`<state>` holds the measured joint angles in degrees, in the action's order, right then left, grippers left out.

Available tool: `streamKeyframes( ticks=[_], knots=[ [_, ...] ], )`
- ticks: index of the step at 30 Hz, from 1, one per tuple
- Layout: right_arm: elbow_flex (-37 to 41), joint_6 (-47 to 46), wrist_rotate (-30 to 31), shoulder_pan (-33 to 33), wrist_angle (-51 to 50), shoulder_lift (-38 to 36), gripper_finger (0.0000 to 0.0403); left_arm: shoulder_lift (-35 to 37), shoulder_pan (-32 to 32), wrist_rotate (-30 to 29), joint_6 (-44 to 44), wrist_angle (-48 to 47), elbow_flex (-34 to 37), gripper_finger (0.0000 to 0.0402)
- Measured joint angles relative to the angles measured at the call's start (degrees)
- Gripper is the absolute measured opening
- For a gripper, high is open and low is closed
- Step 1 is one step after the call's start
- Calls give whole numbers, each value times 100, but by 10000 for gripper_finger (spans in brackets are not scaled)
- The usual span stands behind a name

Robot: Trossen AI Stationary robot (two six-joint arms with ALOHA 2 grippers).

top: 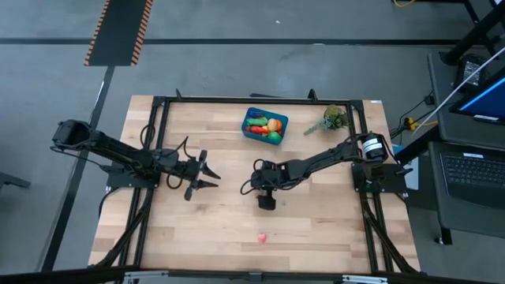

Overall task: Pick and placing Produce into tupperware
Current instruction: Put the red cherry into the blue bin

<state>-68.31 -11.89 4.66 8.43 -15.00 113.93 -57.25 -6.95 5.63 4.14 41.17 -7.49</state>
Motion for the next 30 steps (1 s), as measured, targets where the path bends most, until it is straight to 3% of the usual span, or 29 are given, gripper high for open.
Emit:
streamKeyframes(
  ticks=[4, 8, 30],
  knots=[
    [0, -138, 88, -7, 87, 0, 356, 0, -4, 2, 0, 0, 0, 124],
    [0, -148, 88, -7, 57, 0, 317, 0, -1, 2, 0, 0, 0, 124],
    [2, -219, 79, -13, 15, 0, 23, 0, 1, 0, 0, -2, -2, 124]
  ],
)
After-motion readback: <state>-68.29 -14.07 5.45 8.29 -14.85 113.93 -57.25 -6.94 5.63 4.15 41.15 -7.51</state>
